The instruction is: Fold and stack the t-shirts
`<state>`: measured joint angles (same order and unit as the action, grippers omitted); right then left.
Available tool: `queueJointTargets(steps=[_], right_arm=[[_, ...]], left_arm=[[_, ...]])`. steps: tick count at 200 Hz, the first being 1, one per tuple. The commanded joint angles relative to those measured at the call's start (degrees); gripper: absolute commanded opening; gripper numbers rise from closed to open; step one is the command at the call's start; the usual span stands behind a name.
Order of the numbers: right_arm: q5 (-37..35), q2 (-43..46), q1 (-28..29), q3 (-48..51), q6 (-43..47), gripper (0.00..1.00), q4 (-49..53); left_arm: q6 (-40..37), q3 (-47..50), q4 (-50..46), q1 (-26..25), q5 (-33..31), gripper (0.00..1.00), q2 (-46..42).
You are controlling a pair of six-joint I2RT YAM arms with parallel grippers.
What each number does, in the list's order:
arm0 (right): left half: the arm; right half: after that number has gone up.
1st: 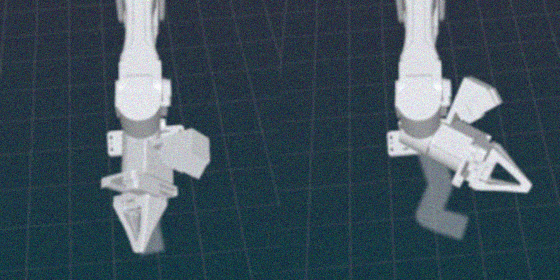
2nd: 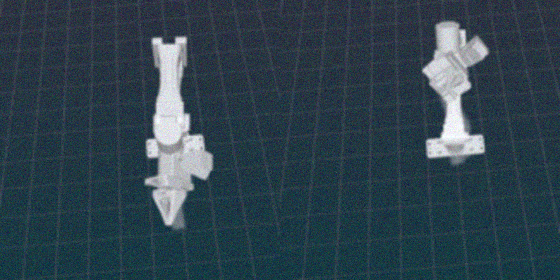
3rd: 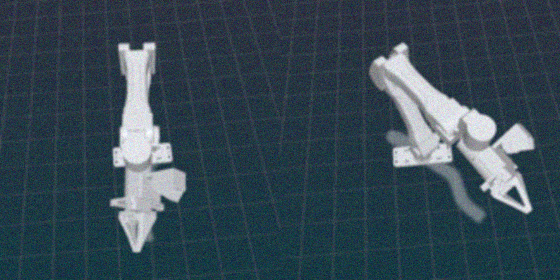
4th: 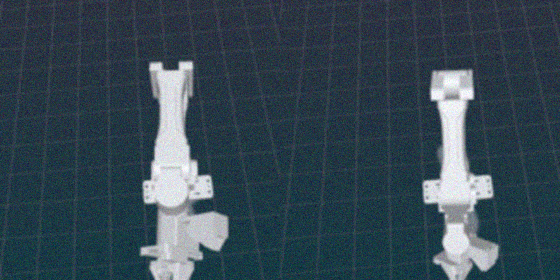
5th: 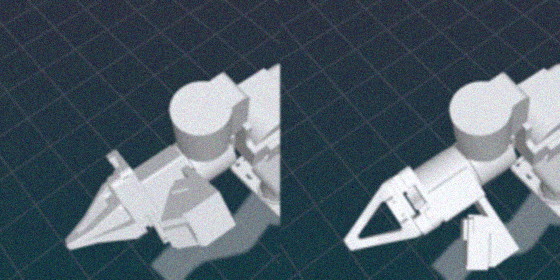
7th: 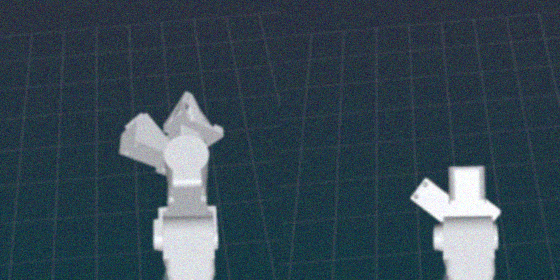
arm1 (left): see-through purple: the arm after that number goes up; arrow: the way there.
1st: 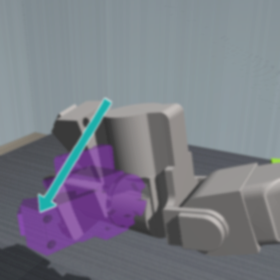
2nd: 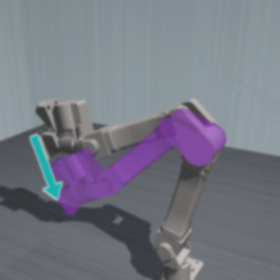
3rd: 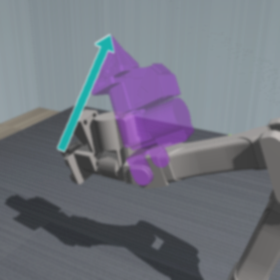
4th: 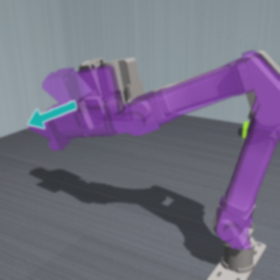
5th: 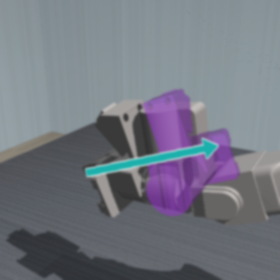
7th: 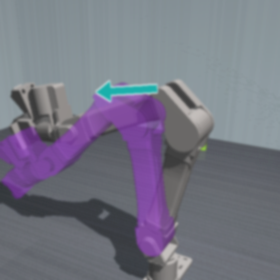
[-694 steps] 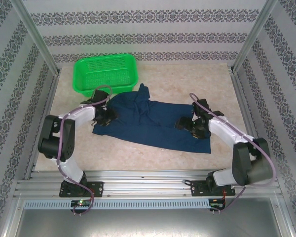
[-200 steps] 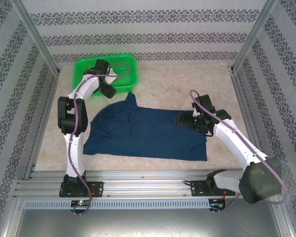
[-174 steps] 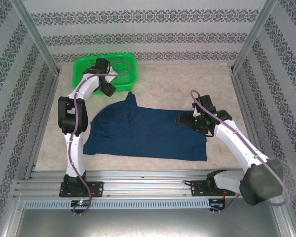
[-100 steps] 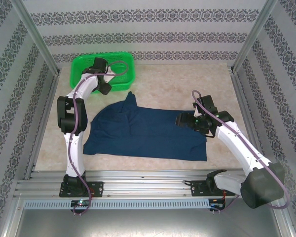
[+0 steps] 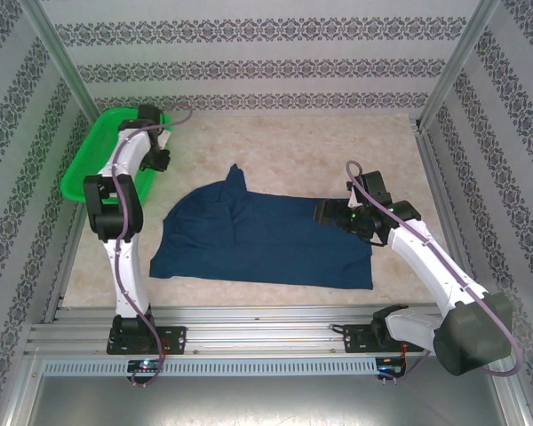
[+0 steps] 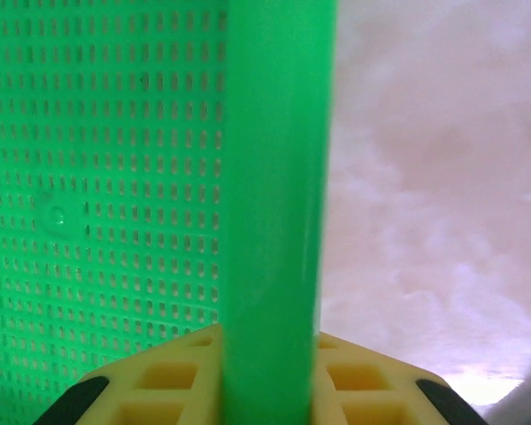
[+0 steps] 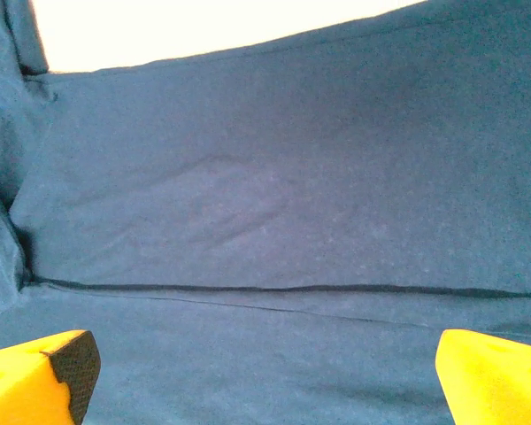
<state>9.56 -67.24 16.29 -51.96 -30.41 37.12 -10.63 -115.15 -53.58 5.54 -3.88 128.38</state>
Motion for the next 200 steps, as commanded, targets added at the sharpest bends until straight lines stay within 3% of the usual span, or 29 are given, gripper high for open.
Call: queueJointTargets(steps=[1, 31, 68, 97, 122, 149, 169, 200], right_arm=[[0.9, -0.6, 0.7, 0.8, -1.1, 0.98, -1.8], [0.8, -0.9, 1.1, 0.7, -1.3, 0.98, -2.0], [-0.7, -0.6, 1.2, 0.9, -1.4, 0.98, -0.8], [-0.3, -1.4, -1.6, 0.6, -1.5, 0.98, 1.1], [2.0, -5.0, -7.2, -0.9, -1.1, 0.98, 3.3], [4.4, -10.9, -12.6, -3.2, 1.2, 0.98, 4.4], [3.9, -15.3, -15.1, -5.6, 2.2, 0.98, 5.2], [2.1, -21.2, -17.4, -9.4, 3.7, 0.97, 5.0]], left_arm=[[10.7, -5.5, -7.3, 1.5, 4.7, 0.19, -0.6], [10.1, -12.5, -9.6, 1.7, 4.4, 0.22, 3.6], [11.3, -20.4, -10.7, 1.7, 6.8, 0.62, 6.4], [15.4, -21.8, -9.4, 0.6, 10.1, 0.83, 2.3], [18.6, -20.1, -9.4, -2.9, 13.8, 0.85, -2.2], [18.1, -10.5, -4.9, -9.3, 17.1, 0.86, -6.6], [22.8, -3.0, -0.9, -11.1, 21.8, 0.78, -7.3], [28.2, 7.2, 7.0, -11.7, 24.2, 0.66, -7.2]])
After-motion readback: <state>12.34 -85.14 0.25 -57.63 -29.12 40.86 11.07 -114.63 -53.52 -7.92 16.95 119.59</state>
